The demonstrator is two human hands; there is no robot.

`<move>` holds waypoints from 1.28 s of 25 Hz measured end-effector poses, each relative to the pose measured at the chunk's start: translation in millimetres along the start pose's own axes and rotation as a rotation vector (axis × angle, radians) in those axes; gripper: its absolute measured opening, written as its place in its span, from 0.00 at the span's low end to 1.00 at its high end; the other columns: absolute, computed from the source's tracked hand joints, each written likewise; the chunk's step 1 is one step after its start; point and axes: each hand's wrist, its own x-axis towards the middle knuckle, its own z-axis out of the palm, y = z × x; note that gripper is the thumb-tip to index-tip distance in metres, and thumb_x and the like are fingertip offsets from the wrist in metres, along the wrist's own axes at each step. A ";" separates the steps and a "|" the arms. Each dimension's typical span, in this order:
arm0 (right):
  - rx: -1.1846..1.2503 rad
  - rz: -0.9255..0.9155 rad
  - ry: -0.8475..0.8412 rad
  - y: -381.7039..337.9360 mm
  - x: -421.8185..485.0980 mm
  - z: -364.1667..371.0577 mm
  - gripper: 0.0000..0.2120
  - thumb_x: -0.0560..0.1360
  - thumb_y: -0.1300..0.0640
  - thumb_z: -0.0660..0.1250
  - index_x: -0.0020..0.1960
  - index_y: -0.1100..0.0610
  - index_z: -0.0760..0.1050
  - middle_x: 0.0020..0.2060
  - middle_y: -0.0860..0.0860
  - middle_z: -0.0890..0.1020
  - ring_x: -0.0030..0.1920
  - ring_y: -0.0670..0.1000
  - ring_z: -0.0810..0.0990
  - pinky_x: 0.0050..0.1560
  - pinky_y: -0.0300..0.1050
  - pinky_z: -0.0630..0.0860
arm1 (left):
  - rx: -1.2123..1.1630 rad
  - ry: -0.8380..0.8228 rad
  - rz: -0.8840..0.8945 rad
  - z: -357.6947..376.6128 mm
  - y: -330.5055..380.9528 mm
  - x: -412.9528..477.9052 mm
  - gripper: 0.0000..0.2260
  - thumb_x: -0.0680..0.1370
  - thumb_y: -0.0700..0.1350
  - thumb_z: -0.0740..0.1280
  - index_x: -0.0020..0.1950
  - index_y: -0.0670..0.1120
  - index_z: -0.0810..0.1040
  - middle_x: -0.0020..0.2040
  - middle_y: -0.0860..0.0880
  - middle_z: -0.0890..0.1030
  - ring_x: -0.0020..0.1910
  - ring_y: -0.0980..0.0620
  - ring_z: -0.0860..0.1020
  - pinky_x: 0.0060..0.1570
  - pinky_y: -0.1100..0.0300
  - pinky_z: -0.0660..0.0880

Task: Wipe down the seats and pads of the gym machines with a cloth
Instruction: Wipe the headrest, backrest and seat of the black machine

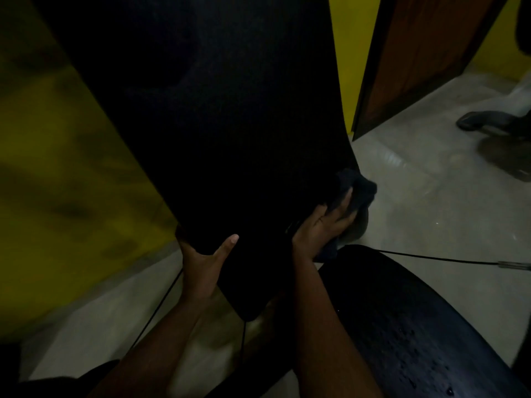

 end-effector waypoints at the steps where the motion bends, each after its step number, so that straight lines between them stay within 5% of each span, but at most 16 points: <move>1: 0.013 0.099 0.035 7.3 -1.9 -3.1 0.24 0.80 0.57 0.55 0.75 0.53 0.56 0.73 0.63 0.56 0.72 0.60 0.58 0.69 0.42 0.55 | 0.004 -0.004 -0.002 -0.3 -1.2 0.5 0.54 0.54 0.68 0.73 0.72 0.45 0.59 0.69 0.45 0.69 0.67 0.48 0.71 0.66 0.46 0.70; 5: 0.101 0.479 0.032 29.8 -13.0 -16.9 0.24 0.82 0.56 0.53 0.75 0.55 0.52 0.73 0.63 0.55 0.71 0.60 0.59 0.64 0.40 0.57 | -0.010 -0.002 0.008 0.5 -2.4 -0.6 0.55 0.53 0.70 0.73 0.71 0.43 0.59 0.68 0.44 0.70 0.67 0.46 0.71 0.65 0.45 0.70; 9: 0.033 0.444 -0.051 23.2 -19.4 -27.5 0.25 0.81 0.57 0.54 0.76 0.55 0.52 0.71 0.65 0.58 0.70 0.63 0.62 0.68 0.48 0.61 | -0.016 -0.040 -0.034 -1.0 2.3 -1.3 0.53 0.53 0.66 0.74 0.71 0.45 0.59 0.68 0.45 0.69 0.67 0.47 0.71 0.65 0.47 0.70; 12: 0.075 0.359 -0.152 -10.8 -28.7 -45.0 0.24 0.81 0.59 0.56 0.75 0.54 0.54 0.70 0.63 0.61 0.69 0.62 0.63 0.67 0.44 0.60 | -0.025 -0.105 -0.107 -8.0 15.8 -7.3 0.53 0.57 0.63 0.77 0.73 0.46 0.56 0.70 0.48 0.66 0.69 0.49 0.67 0.66 0.50 0.68; 14: 0.115 0.263 -0.257 -49.1 -35.3 -59.1 0.24 0.81 0.59 0.56 0.75 0.52 0.54 0.70 0.60 0.62 0.69 0.58 0.63 0.62 0.37 0.59 | -0.049 -0.069 -0.143 -16.3 35.7 -12.2 0.46 0.65 0.58 0.74 0.75 0.45 0.54 0.73 0.46 0.62 0.72 0.46 0.64 0.67 0.50 0.67; 17: 0.110 0.026 -0.421 -114.6 -30.9 -75.5 0.24 0.80 0.59 0.58 0.74 0.51 0.58 0.69 0.59 0.65 0.69 0.55 0.64 0.59 0.31 0.57 | -0.119 0.032 -0.136 -27.6 85.2 -12.9 0.49 0.65 0.65 0.70 0.77 0.47 0.50 0.76 0.45 0.57 0.74 0.45 0.60 0.70 0.44 0.64; 20: 0.051 -0.218 -0.547 -180.0 -21.8 -83.2 0.22 0.79 0.56 0.60 0.72 0.48 0.62 0.67 0.57 0.68 0.67 0.53 0.66 0.60 0.30 0.58 | -0.131 0.227 -0.090 -34.1 146.0 3.6 0.34 0.76 0.56 0.63 0.76 0.44 0.55 0.74 0.43 0.61 0.72 0.44 0.62 0.69 0.45 0.63; 25: -0.006 -0.532 -0.681 -269.8 -10.9 -66.6 0.22 0.77 0.47 0.60 0.70 0.45 0.64 0.63 0.58 0.70 0.62 0.56 0.71 0.61 0.47 0.69 | -0.135 0.356 -0.005 -50.7 222.9 39.4 0.27 0.79 0.54 0.61 0.74 0.44 0.60 0.70 0.42 0.66 0.68 0.43 0.67 0.65 0.51 0.67; 29: -0.149 -0.767 -0.706 -337.2 -6.0 -32.2 0.22 0.78 0.47 0.61 0.71 0.43 0.63 0.68 0.58 0.65 0.66 0.57 0.66 0.62 0.47 0.67 | -0.192 0.352 0.102 -64.4 263.4 68.7 0.22 0.81 0.53 0.57 0.71 0.43 0.66 0.69 0.42 0.69 0.66 0.45 0.70 0.54 0.63 0.65; 32: -0.374 -1.067 -0.672 -364.5 -17.6 -0.2 0.23 0.78 0.45 0.57 0.72 0.41 0.61 0.69 0.59 0.64 0.62 0.61 0.69 0.58 0.53 0.71 | -0.190 0.266 0.132 -67.2 281.0 92.1 0.22 0.82 0.53 0.51 0.72 0.44 0.65 0.71 0.42 0.68 0.68 0.45 0.68 0.59 0.62 0.64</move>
